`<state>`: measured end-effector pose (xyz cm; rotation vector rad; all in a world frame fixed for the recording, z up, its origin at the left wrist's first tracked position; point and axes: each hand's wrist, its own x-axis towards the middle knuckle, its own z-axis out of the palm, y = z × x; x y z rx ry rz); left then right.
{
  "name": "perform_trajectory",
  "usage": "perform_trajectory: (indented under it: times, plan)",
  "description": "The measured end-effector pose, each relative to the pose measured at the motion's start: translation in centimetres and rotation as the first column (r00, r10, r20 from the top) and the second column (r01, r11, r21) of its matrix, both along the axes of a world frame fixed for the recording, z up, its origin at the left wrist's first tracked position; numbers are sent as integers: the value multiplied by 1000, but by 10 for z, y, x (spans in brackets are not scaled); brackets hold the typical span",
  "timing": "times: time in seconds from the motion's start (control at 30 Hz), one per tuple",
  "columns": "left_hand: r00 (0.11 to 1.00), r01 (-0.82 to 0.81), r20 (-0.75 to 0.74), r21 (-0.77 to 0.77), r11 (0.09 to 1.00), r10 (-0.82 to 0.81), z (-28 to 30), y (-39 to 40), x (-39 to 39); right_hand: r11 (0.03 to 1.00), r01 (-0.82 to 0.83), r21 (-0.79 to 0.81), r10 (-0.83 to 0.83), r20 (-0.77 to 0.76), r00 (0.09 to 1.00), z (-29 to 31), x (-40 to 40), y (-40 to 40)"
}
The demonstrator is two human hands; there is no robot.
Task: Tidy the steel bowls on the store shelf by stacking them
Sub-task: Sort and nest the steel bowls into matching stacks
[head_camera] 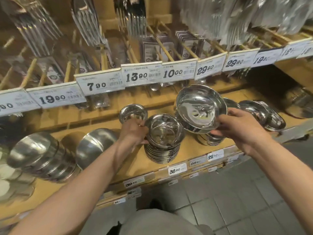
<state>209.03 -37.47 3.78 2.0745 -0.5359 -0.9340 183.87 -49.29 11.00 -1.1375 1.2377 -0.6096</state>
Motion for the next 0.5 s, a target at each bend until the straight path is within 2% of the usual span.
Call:
perform_trajectory:
  times: [0.07, 0.13, 0.27, 0.4, 0.5]
  plan:
    - [998, -62, -23, 0, 998, 62, -6, 3, -4, 999, -25, 31, 24, 13, 1000, -5, 2, -5]
    - [998, -58, -31, -24, 998, 57, -9, 7, -7, 996, -59, 66, 57, 30, 998, -8, 4, -10]
    - [992, -120, 38, -50, 992, 122, -9, 11, -11, 985, -131, 109, 126, 52, 991, -11, 5, -14]
    - [980, -166, 114, 0, 986, 165, -12, 10, -14, 980, -161, 119, 153, 79, 985, -11, 3, -19]
    - [967, -228, 114, 1, 974, 227, -10, 9, -17, 971, -187, 147, 172, 110, 979, -11, -2, -22]
